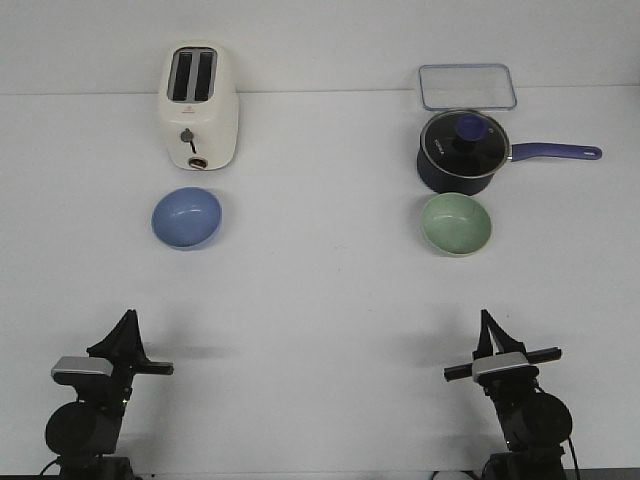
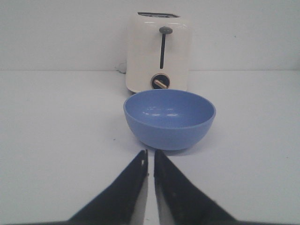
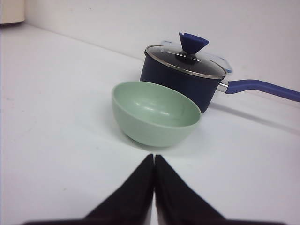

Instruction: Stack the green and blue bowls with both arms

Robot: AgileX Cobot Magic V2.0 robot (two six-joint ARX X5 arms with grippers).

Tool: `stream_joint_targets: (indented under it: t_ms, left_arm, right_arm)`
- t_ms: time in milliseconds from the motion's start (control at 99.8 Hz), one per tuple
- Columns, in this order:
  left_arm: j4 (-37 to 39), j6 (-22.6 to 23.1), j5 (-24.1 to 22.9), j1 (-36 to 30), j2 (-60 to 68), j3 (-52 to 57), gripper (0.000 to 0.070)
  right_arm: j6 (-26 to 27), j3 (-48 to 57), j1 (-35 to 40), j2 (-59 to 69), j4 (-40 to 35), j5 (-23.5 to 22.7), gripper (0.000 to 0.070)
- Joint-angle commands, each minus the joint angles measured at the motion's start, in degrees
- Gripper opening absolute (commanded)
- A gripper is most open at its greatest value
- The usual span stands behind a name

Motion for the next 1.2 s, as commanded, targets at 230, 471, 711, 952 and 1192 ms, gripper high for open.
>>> stream_joint_targets:
  t_ms: [230,471,711,952,1192]
  left_arm:
    - [0.6,-0.2,0.0,0.0,-0.1,-1.1,0.0015]
    - [0.6,-0.2,0.0,0.0,-0.1,-1.1,0.0015]
    - [0.6,-0.2,0.0,0.0,-0.1,-1.1,0.0015]
    - [0.6,-0.2,0.0,0.0,-0.1,-1.1,0.0015]
    - [0.6,-0.2,0.0,0.0,-0.1,-1.1,0.0015]
  right_arm:
    - [26.2,0.0,0.0,-0.1,1.8,0.5,0.0]
    - [36.6,6.2,0.0,3.8,-0.4,0.5,0.0]
    - [35.6,18.7,-0.3,22.2,-5.1,3.1,0.0]
    - [33.1,31.1,-2.6,42.1,-6.6,1.3,0.0333]
    - [32.7,41.7,-5.0,57.6,-10.4,-1.5,0.05]
